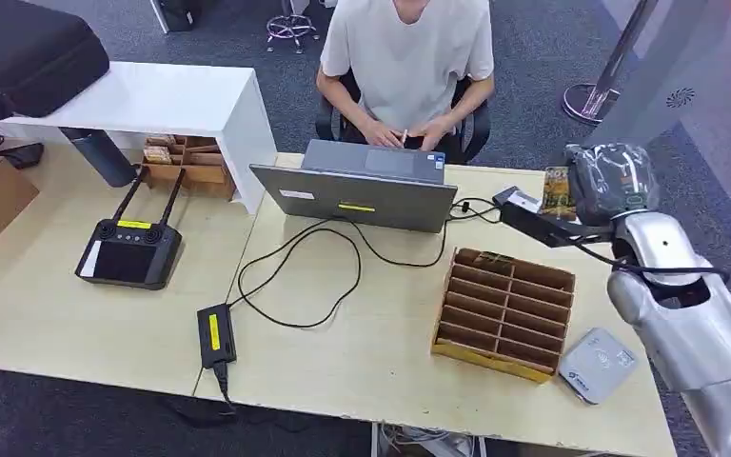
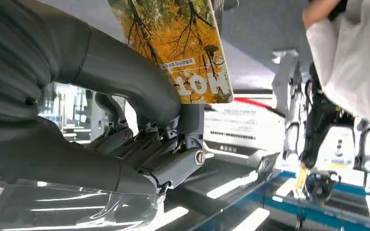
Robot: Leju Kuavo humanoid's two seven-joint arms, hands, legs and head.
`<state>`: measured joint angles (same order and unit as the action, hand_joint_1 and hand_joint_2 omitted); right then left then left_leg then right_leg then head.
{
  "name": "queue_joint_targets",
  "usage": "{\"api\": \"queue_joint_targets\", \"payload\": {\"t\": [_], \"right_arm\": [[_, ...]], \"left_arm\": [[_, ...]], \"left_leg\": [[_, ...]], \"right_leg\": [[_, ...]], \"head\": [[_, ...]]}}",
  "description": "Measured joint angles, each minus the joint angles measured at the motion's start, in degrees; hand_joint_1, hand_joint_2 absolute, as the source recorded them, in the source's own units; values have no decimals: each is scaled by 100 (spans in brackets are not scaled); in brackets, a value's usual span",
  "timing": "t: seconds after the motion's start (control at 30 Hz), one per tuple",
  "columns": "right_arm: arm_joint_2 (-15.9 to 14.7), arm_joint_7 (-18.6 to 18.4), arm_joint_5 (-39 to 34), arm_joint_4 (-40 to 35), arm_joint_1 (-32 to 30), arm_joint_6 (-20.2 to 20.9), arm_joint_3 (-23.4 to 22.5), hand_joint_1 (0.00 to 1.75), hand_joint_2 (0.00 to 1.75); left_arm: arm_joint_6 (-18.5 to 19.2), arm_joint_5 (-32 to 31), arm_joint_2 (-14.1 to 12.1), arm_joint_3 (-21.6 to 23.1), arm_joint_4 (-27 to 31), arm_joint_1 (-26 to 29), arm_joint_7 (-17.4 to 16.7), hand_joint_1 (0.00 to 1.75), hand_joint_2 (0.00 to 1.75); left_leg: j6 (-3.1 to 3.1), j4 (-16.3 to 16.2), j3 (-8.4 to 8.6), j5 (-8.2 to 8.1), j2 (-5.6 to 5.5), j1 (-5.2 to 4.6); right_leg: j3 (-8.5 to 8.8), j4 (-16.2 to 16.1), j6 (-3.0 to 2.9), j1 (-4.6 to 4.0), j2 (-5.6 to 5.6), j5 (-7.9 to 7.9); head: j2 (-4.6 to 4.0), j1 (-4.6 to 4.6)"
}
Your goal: Pass the card to the sensor for recognition and then transmit it.
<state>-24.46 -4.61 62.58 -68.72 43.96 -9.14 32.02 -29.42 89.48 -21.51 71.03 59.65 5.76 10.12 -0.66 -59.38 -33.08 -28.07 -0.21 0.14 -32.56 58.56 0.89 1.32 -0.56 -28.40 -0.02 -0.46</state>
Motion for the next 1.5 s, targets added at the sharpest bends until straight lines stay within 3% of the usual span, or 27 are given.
{"api": "queue_joint_targets", "payload": {"t": [0.4, 0.6, 0.77, 1.27, 1.3, 1.4, 1.43, 1.5], "right_arm": [[77, -2, 359, 297, 734, -370, 227, 143, 175], [264, -10, 654, 752, 1011, -809, 432, 143, 175], [419, -22, 1010, 1286, 1208, -1484, 537, 143, 175], [621, -28, 1062, 1978, 1244, -1565, 660, 143, 175], [623, -28, 1060, 1993, 1244, -1563, 664, 0, 175], [638, 13, 1049, 2048, 1244, -1567, 691, 0, 175], [665, 37, 1043, 2063, 1253, -1565, 697, 0, 175], [754, 44, 1045, 2107, 1296, -1532, 710, 0, 175]], "left_arm": [[214, -94, -24, 46, -22, -44, -42, 0, 175], [384, -155, -18, 133, -135, -100, -44, 0, 175], [531, -214, -15, 188, -240, -124, -44, 0, 175], [562, -214, -15, 219, -315, -147, -44, 0, 175], [564, -212, -15, 219, -315, -147, -44, 0, 175], [779, -166, 39, 223, -441, -183, -122, 0, 175], [1007, -153, 132, 223, -620, -215, -195, 0, 175], [1854, -129, 291, 216, -1294, -295, -290, 0, 175]], "left_leg": [[0, 0, -2, 0, -1, 0], [0, 0, -1, 1, -4, 1], [1, 0, 0, 1, -9, 0], [1, 0, -1, 1, -11, -2], [1, 0, -1, 1, -11, -2], [1, 0, 0, 1, -11, -3], [2, 1, 4, 1, -17, -9], [23, 36, 44, 10, -38, -78]], "right_leg": [[-1, 0, 0, -1, 0, 0], [-1, 1, 0, -1, -2, 0], [0, 0, 0, 1, -4, 0], [0, 0, 0, 5, -7, 0], [0, 0, 0, 5, -7, 0], [0, -1, 1, 7, -7, 0], [1, 0, 1, 15, -7, 0], [4, 7, 6, 80, -6, -4]], "head": [[-2, 0], [0, -2], [-2, 0], [0, 0], [-2, 0], [-2, 0], [0, 0], [0, -15]]}}
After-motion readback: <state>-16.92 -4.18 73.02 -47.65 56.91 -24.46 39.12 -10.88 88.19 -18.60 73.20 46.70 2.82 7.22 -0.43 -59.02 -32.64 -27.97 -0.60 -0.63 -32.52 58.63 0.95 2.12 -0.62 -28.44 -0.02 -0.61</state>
